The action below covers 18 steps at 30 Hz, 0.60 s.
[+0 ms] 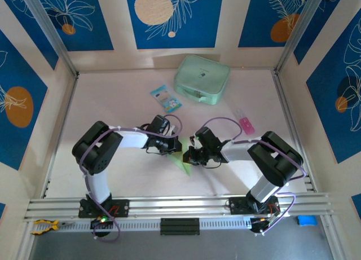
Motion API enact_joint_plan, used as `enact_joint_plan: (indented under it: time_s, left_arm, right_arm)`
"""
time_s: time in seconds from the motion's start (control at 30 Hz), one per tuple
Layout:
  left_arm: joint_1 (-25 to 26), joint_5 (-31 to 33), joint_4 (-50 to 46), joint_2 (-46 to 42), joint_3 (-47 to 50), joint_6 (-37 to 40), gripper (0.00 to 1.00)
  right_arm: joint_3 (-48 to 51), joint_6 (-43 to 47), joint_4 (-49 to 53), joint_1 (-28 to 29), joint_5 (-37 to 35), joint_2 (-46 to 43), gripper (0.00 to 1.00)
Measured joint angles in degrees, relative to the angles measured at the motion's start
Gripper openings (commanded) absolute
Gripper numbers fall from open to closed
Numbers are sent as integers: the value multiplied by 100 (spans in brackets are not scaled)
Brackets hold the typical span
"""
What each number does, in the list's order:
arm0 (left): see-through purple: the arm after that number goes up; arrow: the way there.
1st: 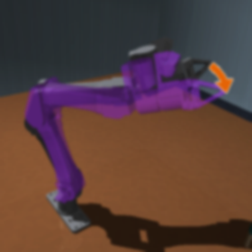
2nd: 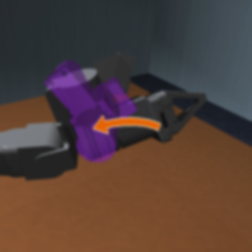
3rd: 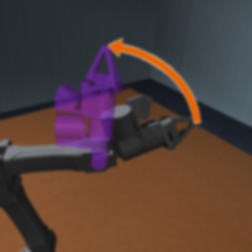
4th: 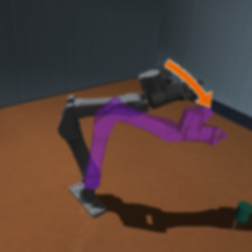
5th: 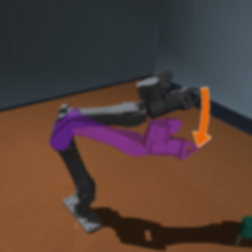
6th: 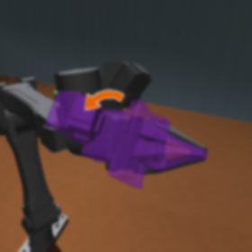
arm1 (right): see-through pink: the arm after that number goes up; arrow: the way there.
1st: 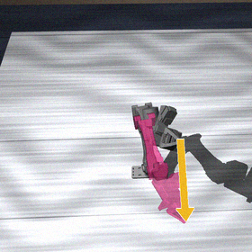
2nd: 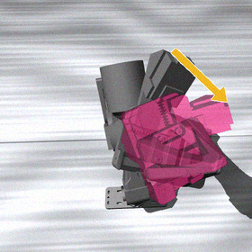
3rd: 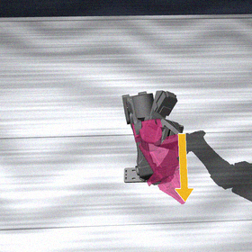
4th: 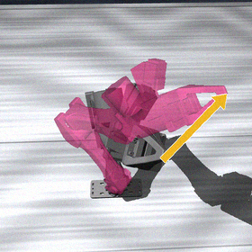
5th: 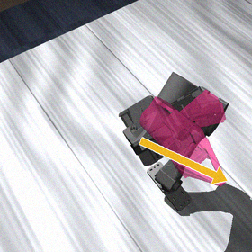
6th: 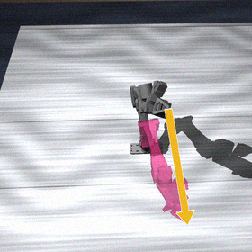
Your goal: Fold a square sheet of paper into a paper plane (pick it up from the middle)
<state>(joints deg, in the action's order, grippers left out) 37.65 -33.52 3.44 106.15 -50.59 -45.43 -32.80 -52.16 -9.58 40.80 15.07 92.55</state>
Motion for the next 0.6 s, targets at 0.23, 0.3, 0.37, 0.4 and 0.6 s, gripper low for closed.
enact_joint_plan:
  time_s: [0.23, 0.3, 0.37, 0.4, 0.6]
  left_arm:
    - [-59, -192, 138, 85, 9, -160, 0]
    - [-66, -205, 164, 87, 22, -170, 0]
    - [-66, -208, 175, 87, 28, -170, 0]
    - [-68, -208, 175, 87, 28, -168, 0]
    - [-68, -210, 177, 87, 28, -170, 0]
  right_arm:
    - [68, -42, 317, 0, -44, -289, 3]
    - [68, -44, 442, 26, -44, -428, 3]
    - [68, -44, 501, 76, -42, -570, 3]
    - [68, -42, 514, 105, -42, -627, 3]
    - [170, -105, 490, 214, 17, -634, 4]
